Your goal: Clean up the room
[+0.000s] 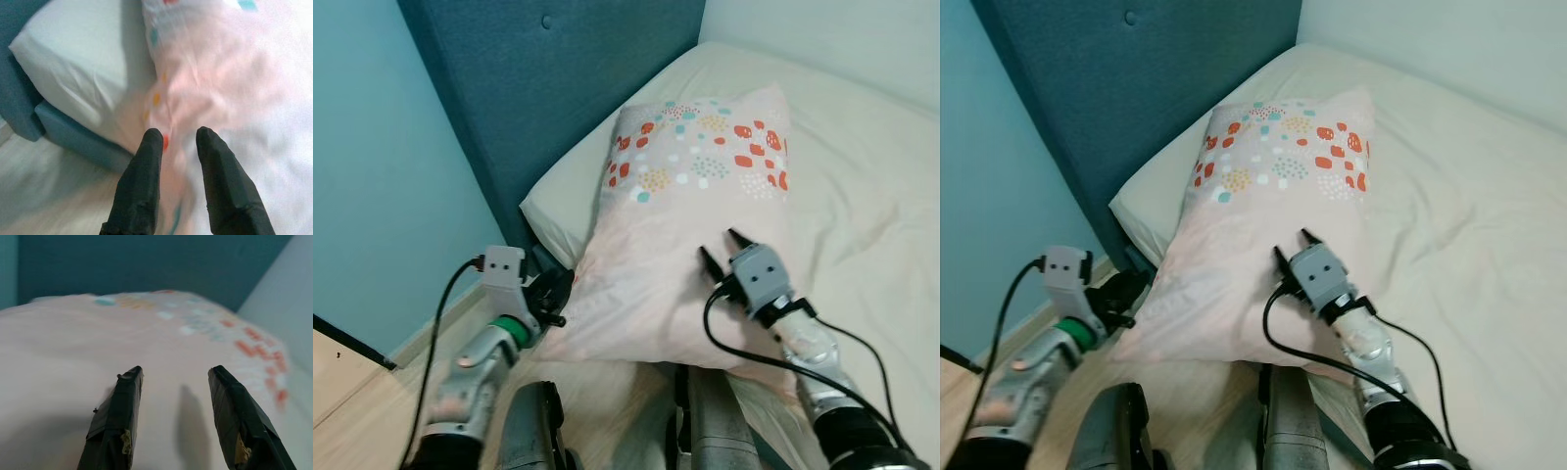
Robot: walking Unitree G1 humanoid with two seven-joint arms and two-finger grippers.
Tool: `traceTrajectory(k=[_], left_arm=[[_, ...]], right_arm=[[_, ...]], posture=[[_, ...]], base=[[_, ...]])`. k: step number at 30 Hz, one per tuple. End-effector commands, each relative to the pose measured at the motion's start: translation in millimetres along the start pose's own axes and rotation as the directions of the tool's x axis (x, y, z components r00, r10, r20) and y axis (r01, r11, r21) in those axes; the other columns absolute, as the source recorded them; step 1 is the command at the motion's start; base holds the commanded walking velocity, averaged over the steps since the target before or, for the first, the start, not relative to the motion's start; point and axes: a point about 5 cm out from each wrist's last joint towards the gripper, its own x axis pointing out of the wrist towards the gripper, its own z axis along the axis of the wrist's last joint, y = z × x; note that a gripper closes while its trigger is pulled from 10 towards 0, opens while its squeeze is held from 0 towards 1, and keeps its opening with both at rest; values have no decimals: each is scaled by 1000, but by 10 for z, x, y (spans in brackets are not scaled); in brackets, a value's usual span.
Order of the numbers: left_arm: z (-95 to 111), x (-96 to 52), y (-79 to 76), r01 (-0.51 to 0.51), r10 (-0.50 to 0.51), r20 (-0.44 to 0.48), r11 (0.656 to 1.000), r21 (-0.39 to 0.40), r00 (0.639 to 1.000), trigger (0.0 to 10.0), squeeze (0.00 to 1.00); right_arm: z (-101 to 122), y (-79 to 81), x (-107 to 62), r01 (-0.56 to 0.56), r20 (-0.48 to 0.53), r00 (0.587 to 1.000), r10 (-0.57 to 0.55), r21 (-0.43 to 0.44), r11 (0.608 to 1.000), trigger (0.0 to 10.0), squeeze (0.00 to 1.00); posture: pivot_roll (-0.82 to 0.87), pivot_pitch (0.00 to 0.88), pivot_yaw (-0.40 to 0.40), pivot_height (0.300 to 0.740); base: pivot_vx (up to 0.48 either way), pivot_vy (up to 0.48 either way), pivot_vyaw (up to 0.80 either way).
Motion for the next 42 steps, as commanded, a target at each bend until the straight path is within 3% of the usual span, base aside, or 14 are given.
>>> traceTrajectory(k=[1, 3, 6, 7, 10, 14, 21, 23, 27, 31, 32, 35, 37, 42], left_arm=[[-91, -67, 16, 15, -13, -50, 1000, 22, 999, 10000, 0], [-90, -222, 99, 67, -56, -95, 991, 117, 994, 10000, 0], [42, -433, 57, 247, -232, -135, 963, 108, 963, 10000, 0], [42, -433, 57, 247, -232, -135, 963, 108, 963, 10000, 0], [83, -420, -37, 285, -272, -142, 955, 79, 952, 10000, 0], [66, -422, -137, 319, -304, -178, 946, 62, 936, 10000, 0], [-109, -626, -183, 408, -349, -353, 907, 106, 868, 10000, 0], [-169, -791, -214, 488, -403, -436, 867, 99, 805, 10000, 0], [-184, -821, -236, 507, -418, -453, 857, 90, 787, 10000, 0], [-328, -594, -255, 433, -322, -487, 892, 131, 812, 10000, 0], [-440, -317, -245, 337, -214, -497, 925, 173, 841, 10000, 0], [-550, -32, -274, 240, -107, -517, 950, 197, 849, 10000, 0], [-550, -32, -274, 240, -107, -517, 950, 197, 849, 10000, 0], [-484, 330, -286, 67, 65, -442, 959, 276, 894, 10000, 0]], right_arm=[[-36, -51, -44, 23, -26, 999, -23, 0, 1000, 10000, 0], [-78, -156, -139, 42, -56, 997, -43, -18, 999, 10000, 0], [-312, -430, -504, 146, -196, 969, -154, -52, 988, 10000, 0], [-312, -430, -504, 146, -196, 969, -154, -52, 988, 10000, 0], [-624, -674, -971, 285, -396, 866, -304, -110, 952, 10000, 0], [-745, -687, -1176, 321, -483, 808, -337, -119, 940, 10000, 0], [-731, -560, -1001, 298, -470, 838, -277, -31, 954, 10000, 0], [-681, -472, -824, 256, -442, 867, -231, -5, 967, 10000, 0], [-665, -431, -765, 236, -432, 876, -212, 1, 972, 10000, 0], [-620, -312, -592, 193, -407, 898, -166, 26, 981, 10000, 0], [-608, -263, -550, 179, -402, 904, -147, 43, 983, 10000, 0], [-596, -230, -533, 163, -396, 909, -130, 51, 985, 10000, 0], [-596, -230, -533, 163, -396, 909, -130, 51, 985, 10000, 0], [-588, -213, -532, 151, -392, 913, -116, 61, 987, 10000, 0]], posture=[[-67, 77, 68, 589], [-69, 87, 66, 589], [-63, 106, 64, 589], [-63, 106, 64, 589], [-80, 123, 73, 589], [-90, 138, 83, 589], [-76, 172, 92, 589], [-69, 184, 95, 589], [-71, 192, 100, 589], [-74, 213, 102, 589], [-83, 221, 99, 589], [-94, 227, 99, 589], [-94, 227, 99, 589], [-115, 230, 103, 589]], base=[[0, 0, 0], [0, 0, 0], [0, 0, 0], [0, 0, 0], [0, 0, 0], [0, 0, 0], [0, 0, 0], [0, 0, 0], [0, 0, 0], [0, 0, 0], [0, 0, 0], [0, 0, 0], [0, 0, 0], [0, 0, 0]])
